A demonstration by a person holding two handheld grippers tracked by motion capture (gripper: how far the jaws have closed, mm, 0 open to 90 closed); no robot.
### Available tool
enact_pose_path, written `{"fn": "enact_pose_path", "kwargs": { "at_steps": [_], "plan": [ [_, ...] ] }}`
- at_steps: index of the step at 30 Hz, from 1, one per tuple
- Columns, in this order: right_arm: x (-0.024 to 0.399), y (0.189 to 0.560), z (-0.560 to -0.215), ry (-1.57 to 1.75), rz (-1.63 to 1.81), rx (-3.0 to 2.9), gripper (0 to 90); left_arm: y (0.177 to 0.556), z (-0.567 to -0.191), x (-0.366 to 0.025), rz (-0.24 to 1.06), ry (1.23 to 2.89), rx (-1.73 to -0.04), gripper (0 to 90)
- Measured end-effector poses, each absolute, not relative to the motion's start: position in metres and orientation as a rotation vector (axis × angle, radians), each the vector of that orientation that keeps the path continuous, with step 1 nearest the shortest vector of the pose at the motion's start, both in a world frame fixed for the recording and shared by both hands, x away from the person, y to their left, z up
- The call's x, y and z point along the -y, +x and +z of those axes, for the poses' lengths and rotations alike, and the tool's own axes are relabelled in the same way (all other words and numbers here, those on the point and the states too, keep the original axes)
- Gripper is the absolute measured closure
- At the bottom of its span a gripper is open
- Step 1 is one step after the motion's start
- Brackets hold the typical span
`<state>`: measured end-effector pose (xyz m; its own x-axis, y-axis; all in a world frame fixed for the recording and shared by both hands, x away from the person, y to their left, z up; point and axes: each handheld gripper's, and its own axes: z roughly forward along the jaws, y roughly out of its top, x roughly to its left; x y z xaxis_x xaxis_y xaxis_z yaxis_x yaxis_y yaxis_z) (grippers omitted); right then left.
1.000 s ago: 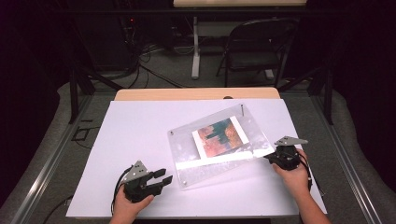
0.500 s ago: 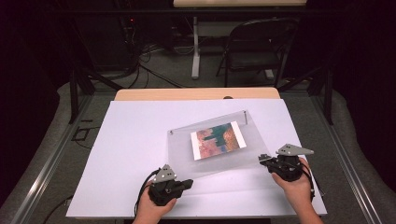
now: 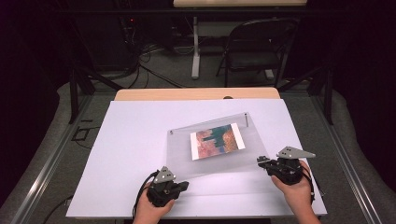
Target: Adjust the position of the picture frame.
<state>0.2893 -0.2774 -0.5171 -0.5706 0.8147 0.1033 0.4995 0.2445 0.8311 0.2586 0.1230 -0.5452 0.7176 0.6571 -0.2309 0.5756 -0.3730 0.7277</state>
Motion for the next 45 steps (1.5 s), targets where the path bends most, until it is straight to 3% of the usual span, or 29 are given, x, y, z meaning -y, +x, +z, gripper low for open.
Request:
{"fn": "enact_pose_path", "kwargs": {
  "at_steps": [21, 45],
  "plan": [
    [0.244, 0.281, -0.523, 1.101, 1.253, -2.288, 84.1, 0.280, -0.541, -0.165, 0.138, 1.942, -1.134, 90.0],
    [0.181, 0.255, -0.532, 0.977, 1.357, -2.402, 85.3, 0.359, -0.543, -0.181, 0.233, 1.930, -1.280, 90.0]
  ]
}}
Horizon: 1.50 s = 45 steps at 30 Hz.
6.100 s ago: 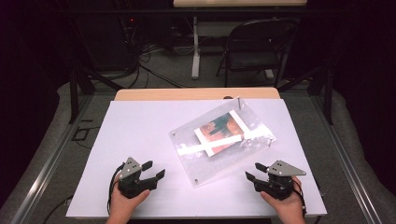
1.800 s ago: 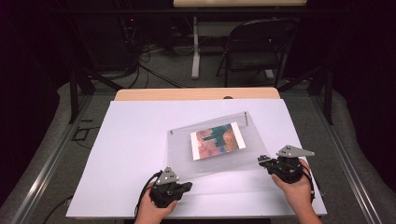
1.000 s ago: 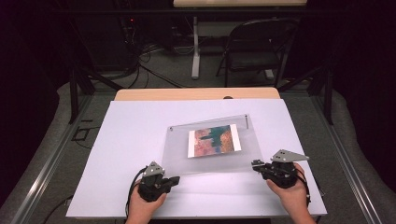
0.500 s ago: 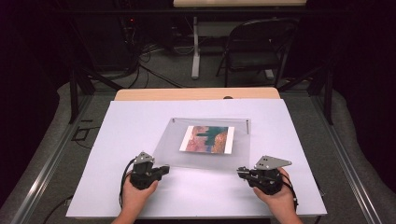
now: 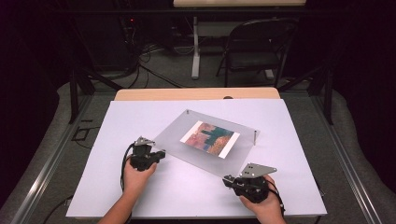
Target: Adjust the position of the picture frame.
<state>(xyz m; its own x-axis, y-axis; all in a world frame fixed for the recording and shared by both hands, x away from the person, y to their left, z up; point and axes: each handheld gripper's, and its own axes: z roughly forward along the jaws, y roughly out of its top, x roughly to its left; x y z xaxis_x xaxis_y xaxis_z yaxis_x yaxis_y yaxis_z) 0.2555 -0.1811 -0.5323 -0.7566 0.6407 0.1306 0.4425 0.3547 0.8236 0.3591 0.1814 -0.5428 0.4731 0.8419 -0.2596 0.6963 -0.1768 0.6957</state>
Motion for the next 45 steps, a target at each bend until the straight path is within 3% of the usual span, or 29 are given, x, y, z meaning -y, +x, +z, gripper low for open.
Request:
{"fn": "enact_pose_path", "kwargs": {
  "at_steps": [8, 21, 28, 37, 45],
  "plan": [
    [0.170, 0.261, -0.537, 0.955, 1.357, -2.428, 85.2, 0.365, -0.548, -0.189, 0.223, 1.889, -1.324, 90.0],
    [0.109, 0.290, -0.550, 0.865, 1.368, -2.546, 84.3, 0.339, -0.539, -0.211, 0.256, 1.833, -1.332, 85.3],
    [0.098, 0.295, -0.557, 0.858, 1.360, -2.573, 82.9, 0.326, -0.538, -0.206, 0.243, 1.829, -1.284, 76.1],
    [0.131, 0.283, -0.545, 0.900, 1.347, -2.553, 58.4, 0.293, -0.542, -0.172, 0.248, 1.921, -1.123, 51.9],
    [0.184, 0.272, -0.531, 0.974, 1.288, -2.385, 48.4, 0.278, -0.545, -0.146, 0.178, 1.966, -1.020, 47.5]
  ]
}}
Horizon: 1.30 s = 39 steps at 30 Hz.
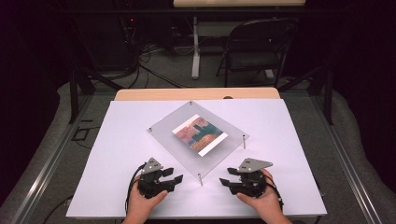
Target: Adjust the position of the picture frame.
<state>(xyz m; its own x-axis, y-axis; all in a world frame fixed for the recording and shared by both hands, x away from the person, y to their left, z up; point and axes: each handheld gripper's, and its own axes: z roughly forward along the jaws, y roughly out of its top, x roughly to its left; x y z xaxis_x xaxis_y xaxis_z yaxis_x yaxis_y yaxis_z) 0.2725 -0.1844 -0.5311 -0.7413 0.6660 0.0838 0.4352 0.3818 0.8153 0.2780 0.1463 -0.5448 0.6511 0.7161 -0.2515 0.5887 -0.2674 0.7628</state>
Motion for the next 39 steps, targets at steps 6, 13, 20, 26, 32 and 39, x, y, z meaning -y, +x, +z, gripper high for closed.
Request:
{"fn": "enact_pose_path", "kwargs": {
  "at_steps": [6, 13, 20, 26, 32, 39],
  "plan": [
    [0.218, 0.287, -0.528, 1.103, 1.271, -2.260, 47.0, 0.275, -0.550, -0.120, 0.124, 2.014, -0.934, 47.7],
    [0.237, 0.297, -0.532, 1.197, 1.288, -2.183, 47.5, 0.274, -0.554, -0.096, 0.086, 2.068, -0.873, 53.2],
    [0.243, 0.298, -0.534, 1.227, 1.305, -2.161, 48.0, 0.275, -0.562, -0.076, 0.110, 2.079, -0.874, 62.3],
    [0.245, 0.299, -0.535, 1.248, 1.315, -2.152, 49.6, 0.277, -0.564, -0.069, 0.124, 2.079, -0.894, 74.6],
    [0.243, 0.300, -0.537, 1.246, 1.328, -2.153, 51.5, 0.277, -0.562, -0.069, 0.137, 2.058, -0.895, 84.0],
    [0.239, 0.304, -0.534, 1.213, 1.274, -2.136, 57.2, 0.275, -0.562, -0.071, 0.133, 2.041, -0.904, 85.0]
  ]
}}
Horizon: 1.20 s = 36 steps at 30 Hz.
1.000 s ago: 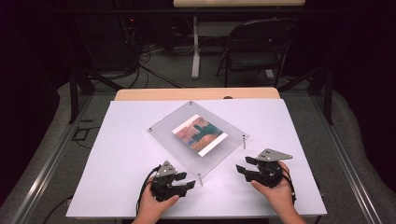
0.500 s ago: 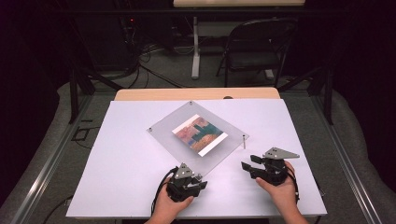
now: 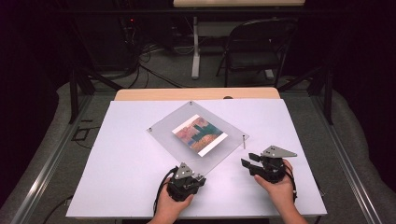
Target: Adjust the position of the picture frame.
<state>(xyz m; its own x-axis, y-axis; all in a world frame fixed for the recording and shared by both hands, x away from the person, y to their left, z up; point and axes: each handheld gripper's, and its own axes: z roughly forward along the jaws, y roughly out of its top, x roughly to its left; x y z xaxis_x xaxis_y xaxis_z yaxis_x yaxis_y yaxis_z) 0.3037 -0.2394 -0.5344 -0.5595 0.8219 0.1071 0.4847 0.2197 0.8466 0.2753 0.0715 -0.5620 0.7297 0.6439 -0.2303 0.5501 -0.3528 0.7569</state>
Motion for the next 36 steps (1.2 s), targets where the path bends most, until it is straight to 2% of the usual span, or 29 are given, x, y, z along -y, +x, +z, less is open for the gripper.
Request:
{"fn": "enact_pose_path", "kwargs": {
  "at_steps": [6, 11, 12, 13, 23, 25, 26, 36],
  "plan": [
    [0.239, 0.311, -0.539, 1.242, 1.271, -2.115, 59.5, 0.273, -0.557, -0.082, 0.131, 2.024, -0.944, 85.1],
    [0.237, 0.323, -0.539, 1.212, 1.253, -2.104, 65.3, 0.272, -0.553, -0.096, 0.129, 1.998, -0.973, 85.1],
    [0.234, 0.330, -0.540, 1.208, 1.246, -2.115, 70.8, 0.271, -0.549, -0.102, 0.123, 1.982, -0.984, 85.2],
    [0.233, 0.334, -0.542, 1.206, 1.246, -2.121, 72.8, 0.271, -0.548, -0.104, 0.123, 1.974, -0.986, 85.2],
    [0.215, 0.356, -0.547, 1.145, 1.214, -2.147, 75.5, 0.270, -0.545, -0.113, 0.128, 1.949, -1.005, 85.1],
    [0.215, 0.361, -0.547, 1.141, 1.216, -2.139, 83.8, 0.270, -0.545, -0.114, 0.134, 1.940, -1.010, 85.1],
    [0.215, 0.361, -0.547, 1.151, 1.228, -2.135, 84.6, 0.269, -0.545, -0.115, 0.136, 1.937, -1.012, 85.1],
    [0.218, 0.359, -0.544, 1.141, 1.279, -2.164, 85.8, 0.271, -0.543, -0.120, 0.143, 1.934, -1.022, 85.1]
  ]
}}
